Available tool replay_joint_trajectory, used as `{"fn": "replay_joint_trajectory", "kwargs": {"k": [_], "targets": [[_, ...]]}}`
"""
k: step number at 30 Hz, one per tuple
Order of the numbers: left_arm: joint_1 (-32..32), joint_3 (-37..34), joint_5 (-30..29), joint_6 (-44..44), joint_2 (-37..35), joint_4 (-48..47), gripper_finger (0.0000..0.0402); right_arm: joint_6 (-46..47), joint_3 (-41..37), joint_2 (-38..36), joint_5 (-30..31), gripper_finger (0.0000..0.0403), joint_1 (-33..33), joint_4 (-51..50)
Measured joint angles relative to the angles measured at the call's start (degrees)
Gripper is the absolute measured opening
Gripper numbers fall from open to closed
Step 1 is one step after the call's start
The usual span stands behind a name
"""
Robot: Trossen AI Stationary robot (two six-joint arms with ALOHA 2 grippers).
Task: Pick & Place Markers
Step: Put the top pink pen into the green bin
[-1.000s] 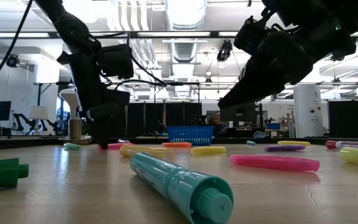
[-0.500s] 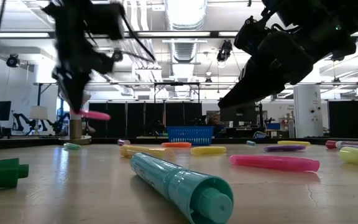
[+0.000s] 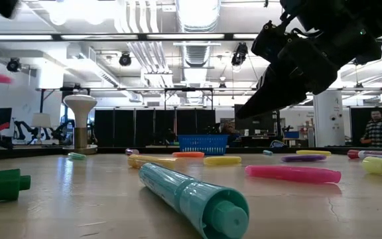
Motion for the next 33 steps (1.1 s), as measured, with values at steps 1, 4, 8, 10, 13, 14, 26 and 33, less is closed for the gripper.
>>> {"fn": "replay_joint_trajectory", "kwargs": {"k": [1, 4, 8, 10, 13, 14, 26, 33], "targets": [[-2.8, 0.3, 0.2, -3.2, 0.4, 0.1, 0.0023, 0.0, 0.0, 0.0, 0.0, 0.0009, 0.0, 0.0], [-10.8, 1.3, 2.0, -11.8, 1.9, 0.3, 0.0023, 0.0, 0.0, 0.0, 0.0, 0.0009, 0.0, 0.0], [-19.3, 2.8, 4.6, -20.6, 4.8, 1.2, 0.0023, 0.0, -0.1, 0.0, 0.0, 0.0009, 0.0, 0.0], [-22.3, 3.2, 5.3, -23.6, 6.3, 2.9, 0.0023, 0.0, -0.1, 0.0, 0.0, 0.0009, 0.0, 0.0], [-25.0, 3.2, 5.5, -26.5, 8.5, 6.5, 0.0023, 0.0, -0.1, 0.0, 0.0, 0.0009, 0.0, 0.0], [-25.4, 3.2, 5.5, -26.9, 9.2, 7.7, 0.0023, 0.0, -0.1, 0.0, 0.0, 0.0009, 0.0, 0.0], [-25.7, 3.2, 5.4, -27.8, 15.4, 17.0, 0.0023, -0.1, -0.1, 0.0, 0.0, 0.0009, 0.0, 0.0], [-25.2, 3.0, 5.4, -29.4, 16.4, 17.8, 0.0050, -0.2, -0.1, 0.0, 0.0, 0.0009, 0.0, 0.0]]}}
